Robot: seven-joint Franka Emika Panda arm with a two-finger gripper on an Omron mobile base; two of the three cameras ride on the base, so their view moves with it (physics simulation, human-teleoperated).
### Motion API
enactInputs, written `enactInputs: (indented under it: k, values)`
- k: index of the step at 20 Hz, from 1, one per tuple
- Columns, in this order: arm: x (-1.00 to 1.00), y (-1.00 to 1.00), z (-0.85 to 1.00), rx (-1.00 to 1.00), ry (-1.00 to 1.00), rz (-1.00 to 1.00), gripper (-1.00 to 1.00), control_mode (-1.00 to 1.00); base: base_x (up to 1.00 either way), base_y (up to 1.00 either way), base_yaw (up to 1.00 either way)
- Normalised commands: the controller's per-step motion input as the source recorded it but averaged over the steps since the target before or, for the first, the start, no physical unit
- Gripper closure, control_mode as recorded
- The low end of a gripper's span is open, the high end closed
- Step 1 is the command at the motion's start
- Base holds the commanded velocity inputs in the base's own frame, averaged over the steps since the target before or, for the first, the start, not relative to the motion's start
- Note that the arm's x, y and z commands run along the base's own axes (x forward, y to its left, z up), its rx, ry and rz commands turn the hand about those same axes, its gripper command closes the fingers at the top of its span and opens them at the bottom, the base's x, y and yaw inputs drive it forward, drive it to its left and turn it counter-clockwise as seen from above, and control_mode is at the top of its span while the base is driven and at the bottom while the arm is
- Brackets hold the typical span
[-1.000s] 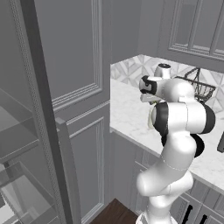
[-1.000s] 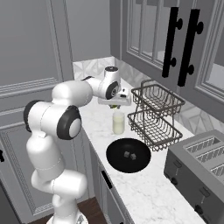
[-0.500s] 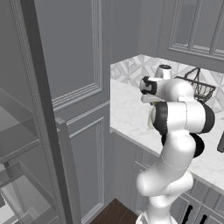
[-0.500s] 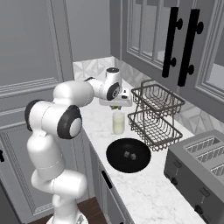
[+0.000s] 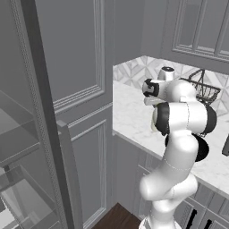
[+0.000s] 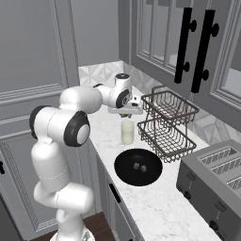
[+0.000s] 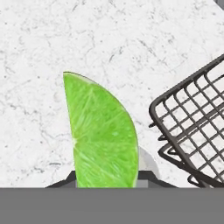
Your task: Grab a lemon wedge from the fridge and one ice cube from the ice bowl, and put them in the glass of lemonade.
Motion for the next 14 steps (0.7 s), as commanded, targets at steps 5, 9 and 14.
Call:
enactInputs:
  k: [5,9,14]
  values:
    - [0.14,-0.13,0.00,0.00,0.00,0.00,1.00,-1.00,0.00,0.00,0.00]
    - [0.03,-0.03,0.00,0.00,0.00,0.00,1.00,-1.00,0.00,0.00,0.00]
    - [0.00,0.00,-0.16,0.00,0.00,0.00,1.00,-1.00,0.00,0.00,0.00]
